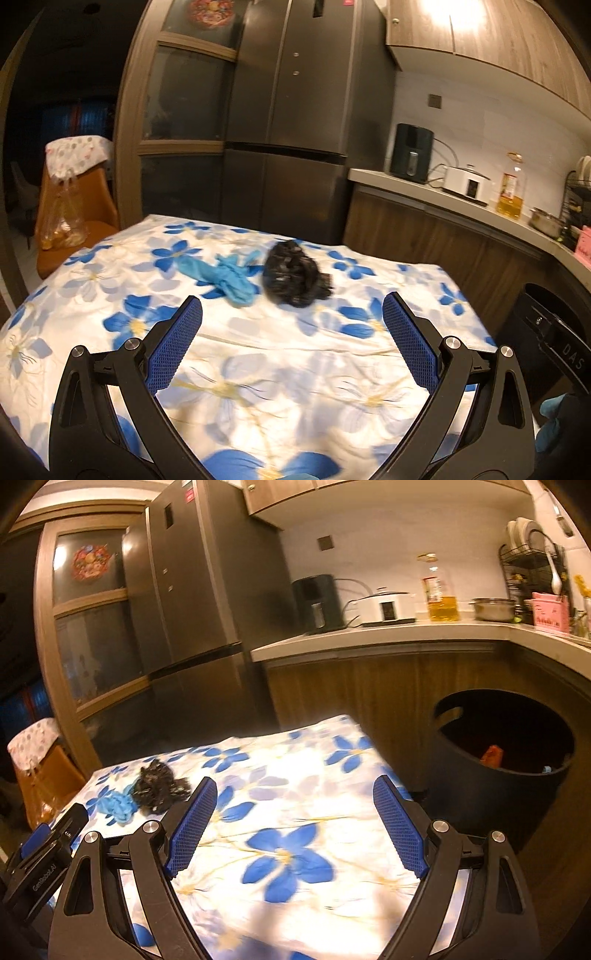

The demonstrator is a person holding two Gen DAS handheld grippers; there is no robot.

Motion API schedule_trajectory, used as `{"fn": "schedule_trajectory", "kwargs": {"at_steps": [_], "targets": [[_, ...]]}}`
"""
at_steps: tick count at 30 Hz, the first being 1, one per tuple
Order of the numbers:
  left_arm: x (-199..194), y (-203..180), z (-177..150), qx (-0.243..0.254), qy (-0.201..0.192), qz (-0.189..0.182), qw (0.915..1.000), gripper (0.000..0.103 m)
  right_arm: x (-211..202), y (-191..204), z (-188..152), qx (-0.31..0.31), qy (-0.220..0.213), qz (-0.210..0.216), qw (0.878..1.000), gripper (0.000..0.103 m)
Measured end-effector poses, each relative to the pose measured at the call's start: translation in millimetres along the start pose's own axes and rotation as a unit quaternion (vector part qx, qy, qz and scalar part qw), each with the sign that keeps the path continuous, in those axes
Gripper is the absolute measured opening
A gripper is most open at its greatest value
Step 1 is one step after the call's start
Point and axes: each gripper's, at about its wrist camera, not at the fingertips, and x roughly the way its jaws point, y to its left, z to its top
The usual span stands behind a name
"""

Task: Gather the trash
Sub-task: 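Move both open tools back over the remaining black bag and blue glove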

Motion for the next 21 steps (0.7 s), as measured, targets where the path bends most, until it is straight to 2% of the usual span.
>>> {"fn": "schedule_trajectory", "kwargs": {"at_steps": [9, 21], "targets": [[23, 51, 10, -0.016, -0.011, 0.065, 0.9977, 0.096, 56, 64, -7, -0.031, 0.036, 0.053, 0.997, 0.084], [56, 97, 33, -0.062, -0.025, 0.111, 0.9916, 0.096, 130, 132, -13, -0.049, 0.075, 0.078, 0.993, 0.082]]}}
